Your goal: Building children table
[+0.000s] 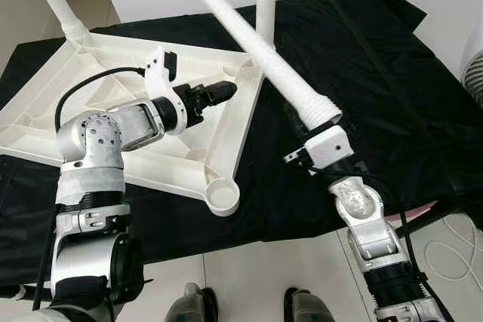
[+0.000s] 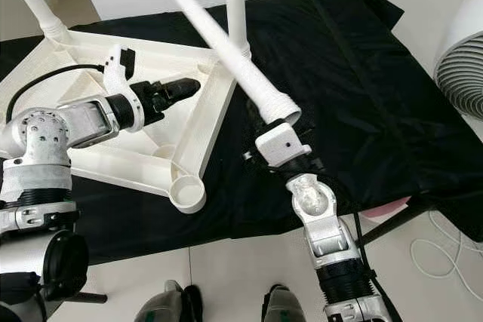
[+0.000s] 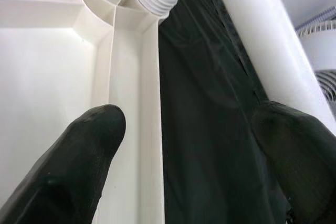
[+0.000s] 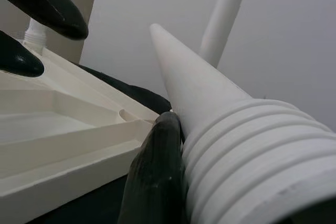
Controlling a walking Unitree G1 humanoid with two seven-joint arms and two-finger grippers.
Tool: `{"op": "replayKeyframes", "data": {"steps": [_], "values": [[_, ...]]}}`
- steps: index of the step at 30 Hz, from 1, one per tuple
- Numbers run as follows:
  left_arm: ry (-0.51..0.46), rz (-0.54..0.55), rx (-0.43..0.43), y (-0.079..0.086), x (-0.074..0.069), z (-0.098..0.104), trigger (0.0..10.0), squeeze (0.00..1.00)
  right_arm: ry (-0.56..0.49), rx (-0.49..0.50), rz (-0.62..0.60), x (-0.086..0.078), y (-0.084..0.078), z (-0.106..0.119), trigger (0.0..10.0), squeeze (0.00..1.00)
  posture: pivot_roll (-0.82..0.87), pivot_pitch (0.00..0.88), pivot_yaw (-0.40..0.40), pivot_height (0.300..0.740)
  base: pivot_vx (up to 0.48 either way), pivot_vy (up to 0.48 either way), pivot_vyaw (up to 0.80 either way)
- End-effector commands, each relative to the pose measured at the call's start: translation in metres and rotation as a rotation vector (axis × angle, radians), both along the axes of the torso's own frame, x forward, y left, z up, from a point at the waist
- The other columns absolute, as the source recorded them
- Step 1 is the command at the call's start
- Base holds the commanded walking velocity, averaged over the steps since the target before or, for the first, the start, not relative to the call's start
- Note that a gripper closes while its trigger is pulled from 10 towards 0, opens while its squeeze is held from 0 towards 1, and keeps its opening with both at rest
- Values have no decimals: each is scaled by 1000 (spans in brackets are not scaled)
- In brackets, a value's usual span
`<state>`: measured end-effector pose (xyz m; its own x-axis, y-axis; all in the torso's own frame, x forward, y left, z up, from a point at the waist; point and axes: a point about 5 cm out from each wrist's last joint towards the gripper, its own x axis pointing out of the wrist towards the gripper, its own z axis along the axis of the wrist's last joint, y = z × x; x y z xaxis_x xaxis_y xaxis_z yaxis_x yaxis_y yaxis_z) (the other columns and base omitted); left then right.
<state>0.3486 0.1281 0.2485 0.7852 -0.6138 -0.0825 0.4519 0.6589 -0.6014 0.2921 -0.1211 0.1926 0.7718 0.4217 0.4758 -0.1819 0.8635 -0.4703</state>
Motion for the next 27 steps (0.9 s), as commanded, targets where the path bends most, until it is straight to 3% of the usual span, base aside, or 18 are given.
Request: {"op": "replayKeyframes", "data": {"steps": [1,5,14,27], "values": [[11,24,-11,0,1,-3,10000,0,2,21,44,2,10,1,10000,0,-88,125,104,740,0,0,0],[15,25,-32,-3,1,-3,10000,0,3,14,63,4,14,1,10000,0,-87,122,103,740,0,0,0],[30,-15,-113,-26,3,-2,10000,0,41,-21,163,14,39,-4,10000,0,-93,118,108,740,0,0,0],[32,-31,-169,-36,6,4,10000,0,31,-92,232,15,59,-9,10000,0,-94,120,109,740,0,0,0]]}}
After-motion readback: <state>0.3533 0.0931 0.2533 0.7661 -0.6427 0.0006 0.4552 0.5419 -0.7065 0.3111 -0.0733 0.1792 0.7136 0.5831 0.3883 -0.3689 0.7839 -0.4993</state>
